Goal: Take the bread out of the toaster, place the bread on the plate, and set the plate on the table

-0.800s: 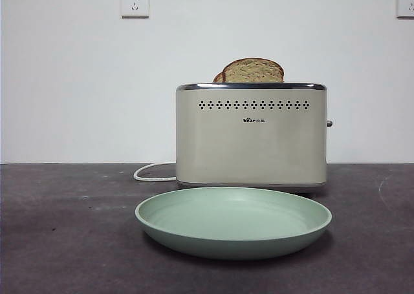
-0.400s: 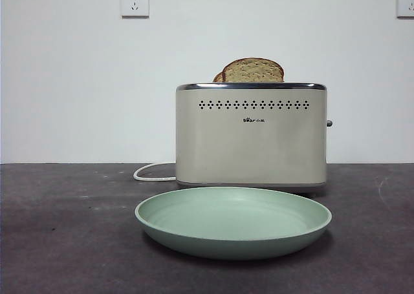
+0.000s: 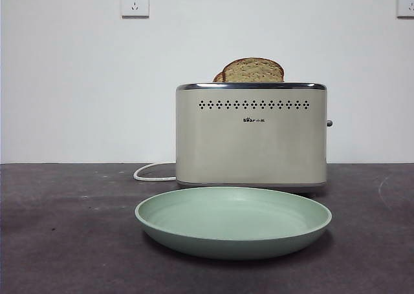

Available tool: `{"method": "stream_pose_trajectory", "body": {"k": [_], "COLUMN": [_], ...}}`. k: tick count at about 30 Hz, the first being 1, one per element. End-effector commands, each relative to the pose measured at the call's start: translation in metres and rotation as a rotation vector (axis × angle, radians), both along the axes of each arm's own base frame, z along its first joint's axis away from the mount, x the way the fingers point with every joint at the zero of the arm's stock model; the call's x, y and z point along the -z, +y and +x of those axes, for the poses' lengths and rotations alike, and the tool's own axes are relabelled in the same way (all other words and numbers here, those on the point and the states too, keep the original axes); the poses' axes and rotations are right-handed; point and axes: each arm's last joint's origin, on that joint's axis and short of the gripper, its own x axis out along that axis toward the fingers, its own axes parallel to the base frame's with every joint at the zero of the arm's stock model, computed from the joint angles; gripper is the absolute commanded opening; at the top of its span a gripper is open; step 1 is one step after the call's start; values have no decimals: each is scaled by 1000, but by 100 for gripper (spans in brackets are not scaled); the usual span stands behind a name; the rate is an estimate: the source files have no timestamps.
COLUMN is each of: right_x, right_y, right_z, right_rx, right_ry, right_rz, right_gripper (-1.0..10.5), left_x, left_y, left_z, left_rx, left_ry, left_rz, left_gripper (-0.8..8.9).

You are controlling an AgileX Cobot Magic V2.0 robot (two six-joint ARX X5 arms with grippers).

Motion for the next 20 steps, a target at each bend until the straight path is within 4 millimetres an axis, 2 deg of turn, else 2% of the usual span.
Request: {"method": "stream_pose_trajectory", "body": {"k": [1,10,14,20], "right_x": [-1,-1,0,1], "right_y": [0,0,1,1], "right_z": [0,2,5,8], "right_rx": [-3,-3,-3,-3], "right_ry": [-10,0,10,21], "right_rz": [1,0,-1,-3], "right_gripper": [617,617,617,617], "left_x": [-3,-17,-19,-11], "left_y": [0,-14,-33,-73], "left_z": [13,78,114,161], "left_rx": [22,167,238,287], "left_ry": [-13,-96,-145,-168], "left_rz": [6,-1,19,96], "left_gripper": [582,579,579,564]}}
